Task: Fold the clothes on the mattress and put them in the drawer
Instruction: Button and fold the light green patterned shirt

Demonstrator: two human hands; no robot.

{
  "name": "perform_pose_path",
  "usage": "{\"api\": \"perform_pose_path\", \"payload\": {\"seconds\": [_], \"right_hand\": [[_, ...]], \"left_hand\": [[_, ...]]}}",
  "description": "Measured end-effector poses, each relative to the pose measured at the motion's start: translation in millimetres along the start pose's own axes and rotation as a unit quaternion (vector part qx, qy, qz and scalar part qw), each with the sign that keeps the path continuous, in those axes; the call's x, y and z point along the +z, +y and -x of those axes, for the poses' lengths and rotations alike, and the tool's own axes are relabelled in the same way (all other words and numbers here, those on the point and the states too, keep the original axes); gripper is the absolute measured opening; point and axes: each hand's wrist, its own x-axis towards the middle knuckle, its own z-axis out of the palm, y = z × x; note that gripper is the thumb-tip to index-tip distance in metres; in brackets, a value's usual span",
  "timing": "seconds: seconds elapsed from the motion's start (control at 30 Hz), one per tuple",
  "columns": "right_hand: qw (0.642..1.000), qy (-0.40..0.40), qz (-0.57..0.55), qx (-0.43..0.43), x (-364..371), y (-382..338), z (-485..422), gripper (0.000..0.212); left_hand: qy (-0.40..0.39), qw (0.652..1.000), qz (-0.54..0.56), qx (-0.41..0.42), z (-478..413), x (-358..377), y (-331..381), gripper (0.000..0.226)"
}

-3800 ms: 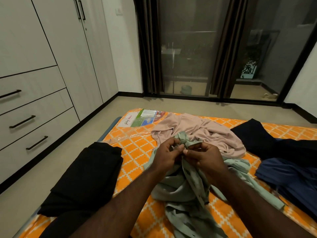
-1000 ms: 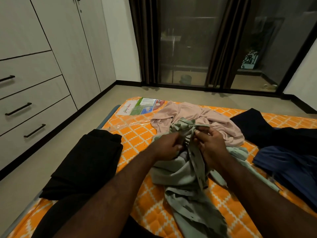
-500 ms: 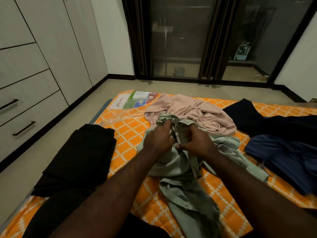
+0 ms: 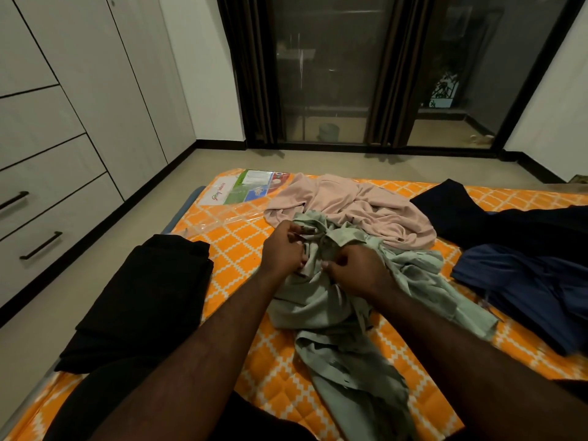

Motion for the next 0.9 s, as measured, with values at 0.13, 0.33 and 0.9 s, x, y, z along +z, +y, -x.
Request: {"api": "perform_pose_path", "payload": {"seconds": [0.13, 0.33, 0.9], "right_hand": [[1.000, 0.010, 0.017, -0.002, 0, 4, 3, 0.030], [0.999, 0.000, 0.044, -0.012, 1, 3, 10, 0.027], [0.999, -0.006, 0.036, 0.010, -6, -2, 10, 0.025]], "left_hand": [[-0.026, 0.982, -0.158, 0.104, 1, -3, -8, 0.048], [-0.117, 0.981, -0.104, 0.114, 4, 0, -6, 0.087], [0.118, 0.967, -0.130, 0.185, 1, 5, -1, 0.027]]}}
